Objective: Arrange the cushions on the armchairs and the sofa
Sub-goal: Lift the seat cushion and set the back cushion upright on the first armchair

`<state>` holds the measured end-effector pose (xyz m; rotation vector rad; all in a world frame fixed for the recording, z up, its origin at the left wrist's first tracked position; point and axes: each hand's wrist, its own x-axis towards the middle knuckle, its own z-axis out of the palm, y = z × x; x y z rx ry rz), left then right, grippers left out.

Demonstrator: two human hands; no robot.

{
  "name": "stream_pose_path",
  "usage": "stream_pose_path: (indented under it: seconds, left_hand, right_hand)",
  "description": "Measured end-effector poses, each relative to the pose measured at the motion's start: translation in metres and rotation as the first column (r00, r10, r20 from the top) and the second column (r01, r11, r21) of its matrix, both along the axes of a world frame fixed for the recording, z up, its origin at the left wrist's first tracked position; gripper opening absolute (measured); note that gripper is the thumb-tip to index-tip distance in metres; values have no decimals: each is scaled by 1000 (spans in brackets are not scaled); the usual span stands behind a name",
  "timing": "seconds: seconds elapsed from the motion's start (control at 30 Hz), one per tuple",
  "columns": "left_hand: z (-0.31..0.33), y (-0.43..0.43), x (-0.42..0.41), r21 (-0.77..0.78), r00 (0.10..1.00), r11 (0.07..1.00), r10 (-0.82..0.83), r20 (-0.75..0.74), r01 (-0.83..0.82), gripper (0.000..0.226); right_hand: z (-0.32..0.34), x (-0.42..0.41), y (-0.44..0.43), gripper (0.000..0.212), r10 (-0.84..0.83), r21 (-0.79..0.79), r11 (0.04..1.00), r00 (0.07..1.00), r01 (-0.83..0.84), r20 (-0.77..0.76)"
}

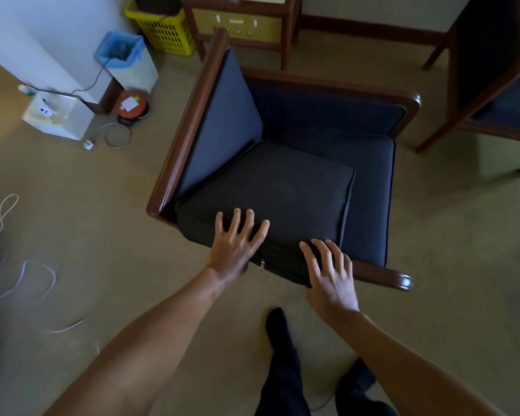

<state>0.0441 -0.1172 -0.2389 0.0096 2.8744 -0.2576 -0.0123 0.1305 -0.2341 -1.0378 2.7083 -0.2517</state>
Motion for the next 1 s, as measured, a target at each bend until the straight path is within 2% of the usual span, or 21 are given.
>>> stream_pose_path:
  seconds: [0.13, 0.27, 0.37, 0.53, 0.6, 0.67, 0.73, 0.83, 0.9, 1.0]
  left_hand:
    - [21, 6, -11, 43, 999, 999, -23, -48, 25, 94]
    - [63, 21, -47, 153, 983, 987, -16, -185, 45, 90]
    - [99, 34, -85, 232, 969, 972, 31, -245, 28, 93]
    - [163, 49, -155, 264, 980, 965, 50, -192, 2, 96]
    - [180, 55, -182, 285, 987, 958, 65, -144, -22, 96]
    - [185, 59, -204, 311, 990, 949, 86, -110, -48, 100]
    - [184, 57, -218, 361, 984, 929, 132, -118, -82, 104]
    - [181, 41, -224, 420, 973, 896, 204, -106, -142, 111]
    - [178, 25, -221, 432, 965, 884, 243, -102, -177, 113]
    - [170, -8, -211, 432, 932, 858, 349, -97, -276, 121]
  right_hand:
    - [22, -18, 15, 97, -17, -81, 997, 1000, 16, -21]
    - [55, -61, 39, 93, -62, -176, 983, 997, 51, -53]
    - [86, -108, 56, 79, -74, -265, 963, 990, 39, -124]
    - [139, -190, 75, 76, -21, -343, 938, 982, -45, -186]
    - [152, -219, 81, 78, 12, -305, 950, 986, -63, -166]
    - [161, -245, 83, 83, 18, -204, 978, 988, -49, -154]
    - [167, -262, 72, 98, 56, -47, 997, 976, -67, -210]
    - [181, -263, 32, 123, 244, 213, 960, 920, -184, -305]
    - [182, -256, -6, 122, 313, 253, 934, 917, -250, -247]
    - [179, -255, -65, 124, 300, 231, 940, 930, -251, -210]
